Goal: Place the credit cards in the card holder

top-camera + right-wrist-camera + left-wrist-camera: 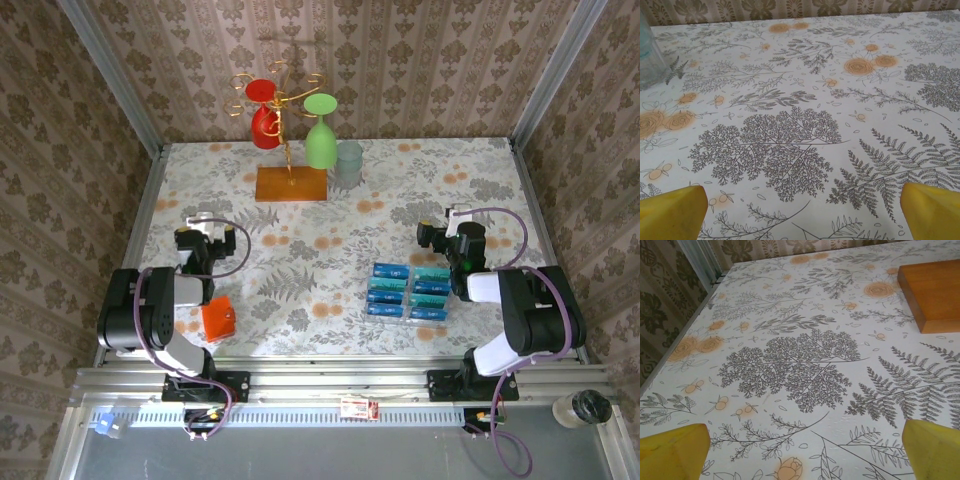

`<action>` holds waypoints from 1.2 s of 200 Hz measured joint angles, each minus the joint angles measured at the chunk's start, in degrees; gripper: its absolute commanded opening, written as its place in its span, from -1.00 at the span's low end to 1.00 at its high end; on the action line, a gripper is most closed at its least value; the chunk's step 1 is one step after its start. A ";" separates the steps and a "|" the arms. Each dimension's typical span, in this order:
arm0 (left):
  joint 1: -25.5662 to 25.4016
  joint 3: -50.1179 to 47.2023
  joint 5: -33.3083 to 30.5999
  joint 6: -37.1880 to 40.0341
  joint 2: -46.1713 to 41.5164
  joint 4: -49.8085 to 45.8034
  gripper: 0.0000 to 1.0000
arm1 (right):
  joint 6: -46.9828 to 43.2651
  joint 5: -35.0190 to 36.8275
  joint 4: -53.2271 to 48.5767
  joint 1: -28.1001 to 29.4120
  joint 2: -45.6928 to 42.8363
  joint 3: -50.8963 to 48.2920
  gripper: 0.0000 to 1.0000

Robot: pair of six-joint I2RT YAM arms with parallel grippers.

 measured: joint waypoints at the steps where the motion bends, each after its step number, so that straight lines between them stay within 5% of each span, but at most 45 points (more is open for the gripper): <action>1: 0.00 0.07 0.00 0.00 -0.15 -0.33 1.00 | -0.02 0.00 -0.20 0.00 -0.15 0.02 1.00; 74: -0.28 12.55 -3.04 -6.86 -16.09 -24.72 1.00 | 15.91 7.63 -37.70 -1.18 -15.74 20.61 1.00; 105: -4.22 17.49 -4.13 -13.42 -21.03 -36.52 1.00 | 20.46 -0.74 -48.26 -1.70 -21.86 21.24 1.00; 133: -13.84 19.89 -7.45 -18.18 -24.35 -45.24 1.00 | 22.82 -9.86 -57.44 0.28 -27.06 21.24 0.96; 185: -28.96 20.52 -12.55 -25.40 -24.55 -54.34 1.00 | 25.92 -15.30 -72.54 18.47 -33.46 21.18 0.89; 240: -32.68 20.52 -15.15 -29.64 -21.84 -56.02 1.00 | 29.40 -15.74 -83.19 34.62 -37.59 16.72 0.81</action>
